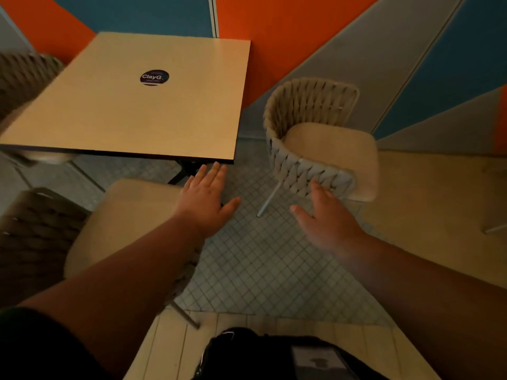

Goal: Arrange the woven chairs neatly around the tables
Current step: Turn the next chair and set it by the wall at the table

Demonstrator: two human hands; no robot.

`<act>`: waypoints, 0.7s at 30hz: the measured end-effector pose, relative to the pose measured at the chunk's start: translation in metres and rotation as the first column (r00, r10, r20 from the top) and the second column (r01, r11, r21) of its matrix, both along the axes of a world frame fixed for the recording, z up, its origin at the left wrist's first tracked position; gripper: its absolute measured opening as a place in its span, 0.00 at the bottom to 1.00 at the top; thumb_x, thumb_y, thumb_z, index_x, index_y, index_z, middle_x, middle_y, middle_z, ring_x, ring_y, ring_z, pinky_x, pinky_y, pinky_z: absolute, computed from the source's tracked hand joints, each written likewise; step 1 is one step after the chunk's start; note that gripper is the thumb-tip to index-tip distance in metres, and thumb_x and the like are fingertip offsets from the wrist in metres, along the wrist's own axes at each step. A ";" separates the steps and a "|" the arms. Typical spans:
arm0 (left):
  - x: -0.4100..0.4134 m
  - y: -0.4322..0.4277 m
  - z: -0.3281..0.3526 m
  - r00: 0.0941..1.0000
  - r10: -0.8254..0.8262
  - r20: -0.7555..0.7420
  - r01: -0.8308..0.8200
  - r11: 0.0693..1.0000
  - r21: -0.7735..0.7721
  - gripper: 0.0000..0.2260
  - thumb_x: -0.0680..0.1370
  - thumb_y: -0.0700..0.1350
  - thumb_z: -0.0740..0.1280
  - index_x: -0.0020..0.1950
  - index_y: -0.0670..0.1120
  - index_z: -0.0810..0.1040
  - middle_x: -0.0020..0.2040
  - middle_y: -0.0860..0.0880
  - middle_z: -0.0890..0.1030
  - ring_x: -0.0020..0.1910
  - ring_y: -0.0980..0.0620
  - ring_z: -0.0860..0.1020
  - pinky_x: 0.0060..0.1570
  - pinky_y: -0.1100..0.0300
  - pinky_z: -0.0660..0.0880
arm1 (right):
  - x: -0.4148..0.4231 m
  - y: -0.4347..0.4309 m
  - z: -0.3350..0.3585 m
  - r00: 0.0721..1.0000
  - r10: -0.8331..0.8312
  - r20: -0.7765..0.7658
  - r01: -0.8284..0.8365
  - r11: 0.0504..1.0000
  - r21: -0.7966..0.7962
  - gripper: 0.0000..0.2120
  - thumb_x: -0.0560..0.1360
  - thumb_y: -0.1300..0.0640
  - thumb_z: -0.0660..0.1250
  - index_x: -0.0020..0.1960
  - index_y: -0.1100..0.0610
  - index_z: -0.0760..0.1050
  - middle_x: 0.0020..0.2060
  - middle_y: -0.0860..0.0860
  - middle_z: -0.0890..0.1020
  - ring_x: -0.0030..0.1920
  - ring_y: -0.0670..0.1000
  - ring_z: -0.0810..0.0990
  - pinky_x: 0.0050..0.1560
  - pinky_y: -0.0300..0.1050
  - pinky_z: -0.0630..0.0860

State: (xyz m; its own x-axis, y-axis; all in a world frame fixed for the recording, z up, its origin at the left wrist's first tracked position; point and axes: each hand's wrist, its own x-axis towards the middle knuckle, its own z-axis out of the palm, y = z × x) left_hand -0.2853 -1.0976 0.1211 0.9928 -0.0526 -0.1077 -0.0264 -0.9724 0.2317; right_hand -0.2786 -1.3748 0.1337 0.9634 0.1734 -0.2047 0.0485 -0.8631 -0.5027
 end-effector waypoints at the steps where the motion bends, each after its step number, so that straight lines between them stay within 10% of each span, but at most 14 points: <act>1: 0.008 -0.007 -0.001 1.000 0.005 -0.004 -0.005 1.000 0.003 0.38 0.79 0.68 0.49 0.82 0.50 0.42 0.83 0.51 0.44 0.81 0.49 0.41 0.79 0.48 0.45 | 0.011 -0.007 -0.002 1.000 0.008 -0.004 -0.008 1.000 0.002 0.40 0.79 0.36 0.59 0.81 0.56 0.48 0.80 0.54 0.55 0.79 0.53 0.54 0.77 0.55 0.58; 21: 0.234 -0.103 -0.103 0.992 -0.087 -0.087 0.095 0.991 0.091 0.39 0.80 0.68 0.52 0.81 0.52 0.37 0.82 0.52 0.40 0.80 0.49 0.38 0.78 0.49 0.40 | 0.251 -0.050 -0.121 0.998 0.017 -0.056 -0.025 0.989 -0.148 0.39 0.79 0.37 0.58 0.81 0.58 0.49 0.79 0.56 0.58 0.77 0.58 0.60 0.74 0.57 0.62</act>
